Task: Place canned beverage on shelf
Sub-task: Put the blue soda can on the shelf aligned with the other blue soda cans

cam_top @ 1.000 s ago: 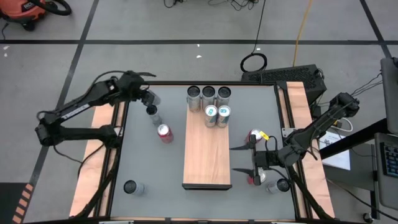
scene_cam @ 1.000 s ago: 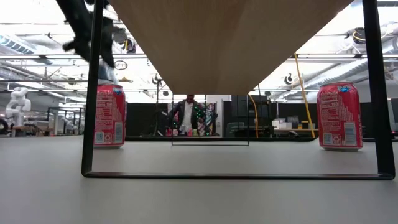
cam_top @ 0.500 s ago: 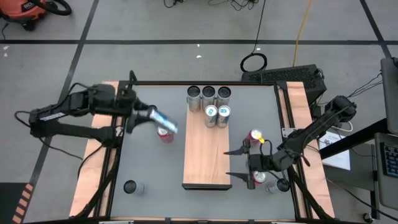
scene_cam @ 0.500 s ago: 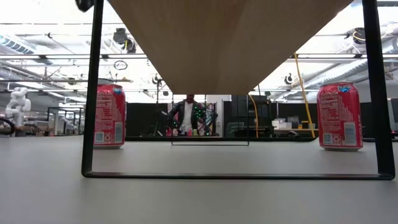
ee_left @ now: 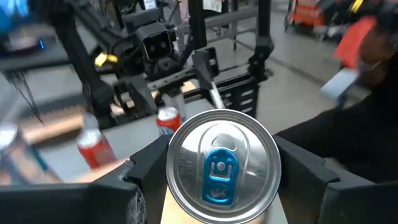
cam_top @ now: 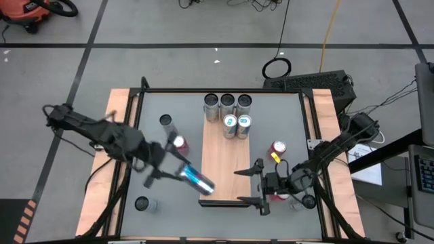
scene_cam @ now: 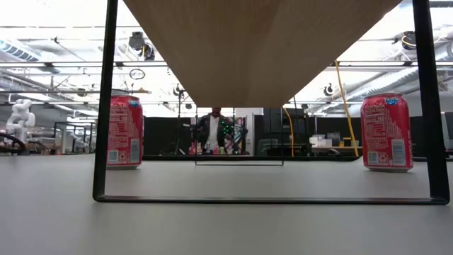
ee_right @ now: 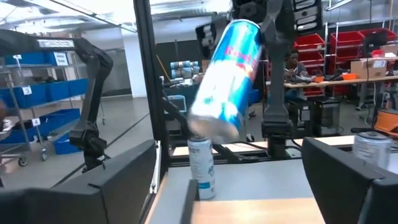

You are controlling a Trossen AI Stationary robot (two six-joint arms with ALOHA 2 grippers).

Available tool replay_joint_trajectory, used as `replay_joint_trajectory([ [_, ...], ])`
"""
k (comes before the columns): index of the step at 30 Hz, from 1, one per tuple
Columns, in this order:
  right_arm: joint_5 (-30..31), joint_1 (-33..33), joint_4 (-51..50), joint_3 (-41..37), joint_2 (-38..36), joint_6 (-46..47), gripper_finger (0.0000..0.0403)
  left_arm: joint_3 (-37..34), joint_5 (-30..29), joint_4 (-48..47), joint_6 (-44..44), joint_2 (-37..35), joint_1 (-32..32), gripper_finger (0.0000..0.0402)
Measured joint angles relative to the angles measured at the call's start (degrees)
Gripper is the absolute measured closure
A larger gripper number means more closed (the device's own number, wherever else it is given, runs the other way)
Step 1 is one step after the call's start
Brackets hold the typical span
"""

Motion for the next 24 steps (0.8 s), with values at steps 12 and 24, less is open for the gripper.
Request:
replay_joint_trajectory([
  [12, 0.0, 0.0, -12.0, 10.4, 6.2, 3.2, 0.0049, 0.0, -7.6, 13.6, 9.6, 12.6, -5.3, 0.0175],
  [24, -3.1, 0.0, -14.9, 10.4, 6.1, 6.0, 0.0049, 0.0, -10.2, 18.5, 12.0, 16.3, -5.5, 0.0175],
])
